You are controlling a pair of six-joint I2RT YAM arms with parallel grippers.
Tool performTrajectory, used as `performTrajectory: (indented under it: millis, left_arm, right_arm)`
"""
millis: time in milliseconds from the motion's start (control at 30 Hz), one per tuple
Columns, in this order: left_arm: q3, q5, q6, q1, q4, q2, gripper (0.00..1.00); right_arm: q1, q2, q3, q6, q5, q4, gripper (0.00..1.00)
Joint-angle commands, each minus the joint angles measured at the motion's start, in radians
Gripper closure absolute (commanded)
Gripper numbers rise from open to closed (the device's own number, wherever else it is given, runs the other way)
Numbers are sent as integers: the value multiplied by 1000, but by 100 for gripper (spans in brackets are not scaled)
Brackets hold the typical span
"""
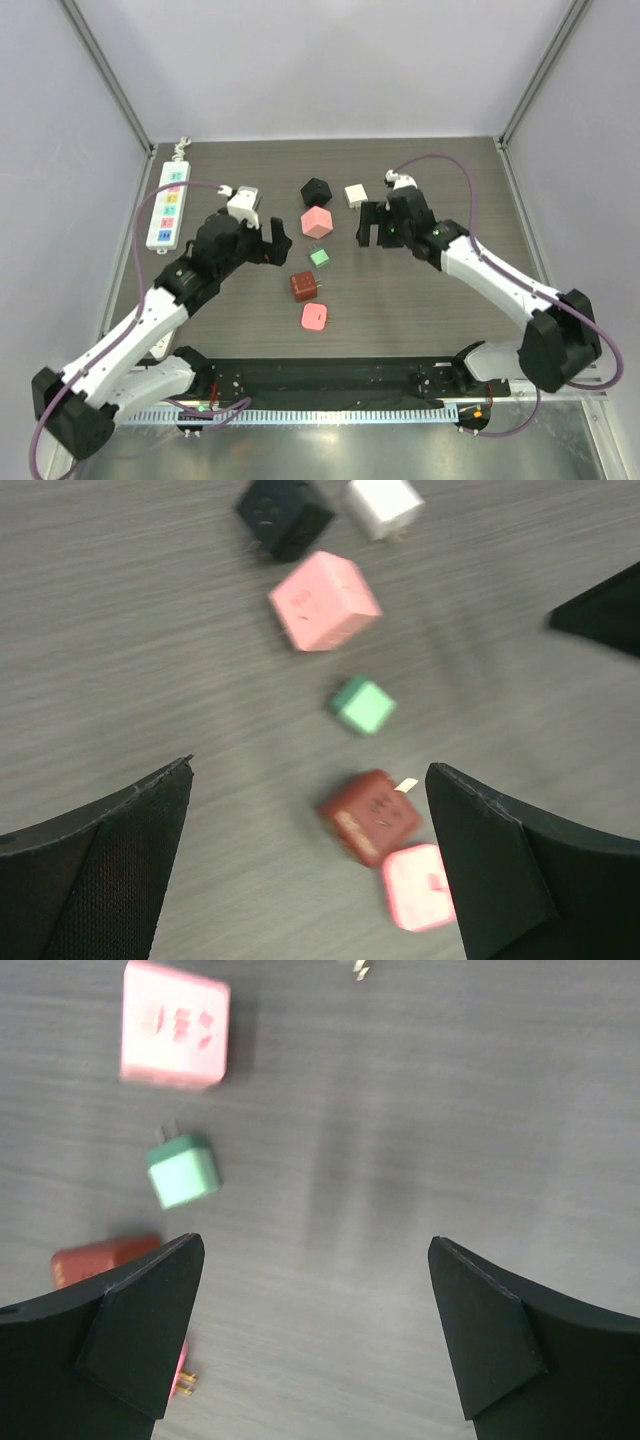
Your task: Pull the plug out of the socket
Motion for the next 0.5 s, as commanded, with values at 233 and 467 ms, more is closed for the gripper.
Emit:
performTrajectory:
  millis: [233,467]
  left_arm:
    - [-493,270,-386,1,275,-486,0]
    - [-648,360,-539,1,294,-770,0]
  right_arm:
    - [130,-377,-441,379,102,148,0]
    - [167,-717,-763,466,36,373,0]
